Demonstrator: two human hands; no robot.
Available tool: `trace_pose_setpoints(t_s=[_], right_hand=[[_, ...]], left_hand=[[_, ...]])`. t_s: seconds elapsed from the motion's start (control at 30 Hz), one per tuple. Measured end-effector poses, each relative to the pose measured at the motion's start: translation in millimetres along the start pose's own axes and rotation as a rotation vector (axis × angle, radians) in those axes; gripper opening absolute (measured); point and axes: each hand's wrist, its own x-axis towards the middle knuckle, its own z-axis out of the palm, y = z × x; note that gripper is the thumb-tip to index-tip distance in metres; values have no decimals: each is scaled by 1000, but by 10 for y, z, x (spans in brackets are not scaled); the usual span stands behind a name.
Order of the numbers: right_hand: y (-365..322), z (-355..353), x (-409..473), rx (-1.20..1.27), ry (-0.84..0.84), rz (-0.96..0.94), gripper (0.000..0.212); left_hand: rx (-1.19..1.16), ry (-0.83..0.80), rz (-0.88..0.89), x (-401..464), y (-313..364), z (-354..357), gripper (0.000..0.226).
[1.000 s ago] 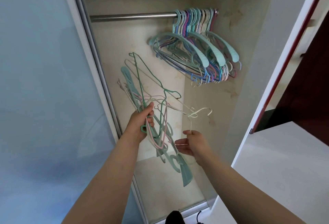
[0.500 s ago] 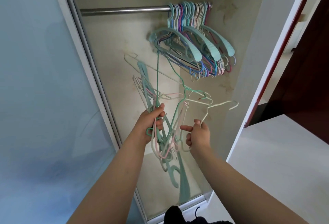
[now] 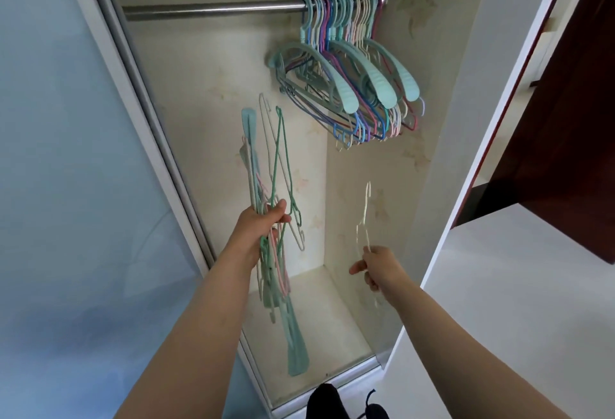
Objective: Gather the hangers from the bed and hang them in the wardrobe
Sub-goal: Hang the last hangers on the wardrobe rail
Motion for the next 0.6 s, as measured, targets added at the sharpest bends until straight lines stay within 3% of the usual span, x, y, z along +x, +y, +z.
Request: trace_pose_setpoints(t_s=[0.13, 0.23, 0.3, 0.33, 0.4, 0.57, 0.6], right_hand=[[-289, 334, -204, 67, -137, -161, 18], [-455, 602, -445, -278, -289, -323, 27], [-456, 725, -515, -531, -312, -401, 47], [-443, 734, -507, -633, -273, -420, 53], [-431, 640, -448, -773, -121, -467, 45], [-178, 131, 93, -517, 256, -283, 22], [-79, 37, 226, -548, 246, -249, 33]], left_hand=[[8, -135, -90, -44, -155, 152, 25], [64, -178, -139, -75, -217, 208, 32], [48, -207, -167, -96, -217, 195, 26], [35, -219, -182, -109, -210, 181, 21], [42, -224, -203, -101, -205, 142, 15], [157, -325, -239, -10, -141, -41, 12], [190, -360, -239, -18, -119, -81, 14]])
